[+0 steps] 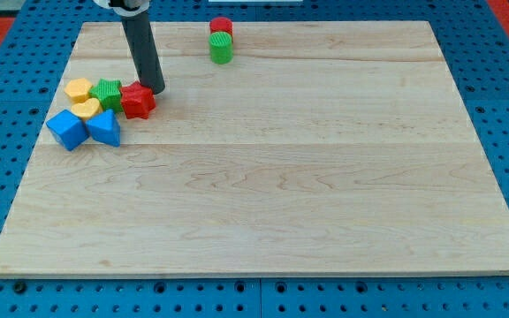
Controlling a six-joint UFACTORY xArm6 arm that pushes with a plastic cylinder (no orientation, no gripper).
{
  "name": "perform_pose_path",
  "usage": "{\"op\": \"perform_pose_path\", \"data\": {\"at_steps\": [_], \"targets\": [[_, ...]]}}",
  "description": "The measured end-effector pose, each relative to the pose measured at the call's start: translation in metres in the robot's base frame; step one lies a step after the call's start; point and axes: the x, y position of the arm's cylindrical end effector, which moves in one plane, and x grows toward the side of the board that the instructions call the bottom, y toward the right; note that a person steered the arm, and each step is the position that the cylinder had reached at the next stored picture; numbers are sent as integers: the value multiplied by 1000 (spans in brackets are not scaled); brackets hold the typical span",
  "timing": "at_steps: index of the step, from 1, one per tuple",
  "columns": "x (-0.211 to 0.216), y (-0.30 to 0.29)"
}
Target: Push the green circle away from the red circle
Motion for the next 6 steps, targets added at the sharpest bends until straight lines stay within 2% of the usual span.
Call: {"op": "perform_pose_path", "data": {"at_steps": [1,2,3,4,5,6], "targets": [[-18,74],[-56,166],[-87,209],[-126,166],[-147,117],[-144,76]]}}
